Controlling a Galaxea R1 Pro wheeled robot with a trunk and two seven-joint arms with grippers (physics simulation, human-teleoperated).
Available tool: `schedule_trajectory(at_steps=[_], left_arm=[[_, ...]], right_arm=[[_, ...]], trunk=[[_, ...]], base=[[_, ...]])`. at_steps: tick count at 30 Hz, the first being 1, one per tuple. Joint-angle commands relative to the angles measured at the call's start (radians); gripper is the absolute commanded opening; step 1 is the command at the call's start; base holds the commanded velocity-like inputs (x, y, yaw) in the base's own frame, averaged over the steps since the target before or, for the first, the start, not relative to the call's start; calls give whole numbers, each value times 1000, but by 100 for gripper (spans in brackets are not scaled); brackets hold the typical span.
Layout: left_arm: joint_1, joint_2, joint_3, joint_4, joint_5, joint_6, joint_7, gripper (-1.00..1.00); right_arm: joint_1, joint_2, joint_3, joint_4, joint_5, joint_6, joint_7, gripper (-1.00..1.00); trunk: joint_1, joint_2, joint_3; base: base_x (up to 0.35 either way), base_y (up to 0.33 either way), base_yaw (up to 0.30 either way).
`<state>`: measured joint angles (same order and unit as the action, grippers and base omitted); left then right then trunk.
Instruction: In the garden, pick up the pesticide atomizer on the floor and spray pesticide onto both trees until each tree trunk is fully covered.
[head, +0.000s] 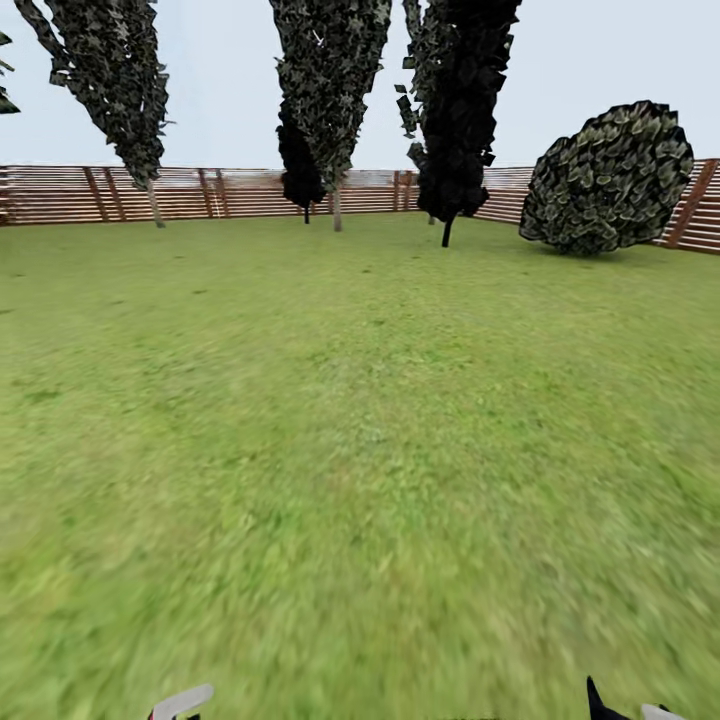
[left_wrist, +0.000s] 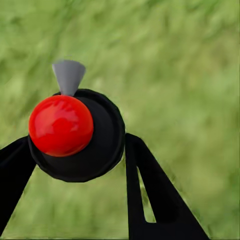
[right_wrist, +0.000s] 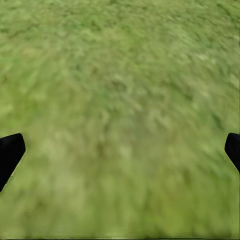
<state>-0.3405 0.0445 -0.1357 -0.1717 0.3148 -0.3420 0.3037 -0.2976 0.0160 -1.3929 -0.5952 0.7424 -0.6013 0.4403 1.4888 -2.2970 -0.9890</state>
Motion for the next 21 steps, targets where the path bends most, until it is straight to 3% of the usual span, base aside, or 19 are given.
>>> schedule_trajectory(at_steps=[1, 21], left_arm=[[0, 0, 0, 0, 0, 0, 0, -100], [0, 0, 1, 0, 0, 0, 0, -100]], right_arm=[[0, 0, 0, 0, 0, 0, 0, 100], [0, 0, 0, -1, 0, 0, 0, 100]], trunk=[[0, 0, 0], [0, 0, 0]], base=[[-164, 278, 279], [-112, 288, 279]])
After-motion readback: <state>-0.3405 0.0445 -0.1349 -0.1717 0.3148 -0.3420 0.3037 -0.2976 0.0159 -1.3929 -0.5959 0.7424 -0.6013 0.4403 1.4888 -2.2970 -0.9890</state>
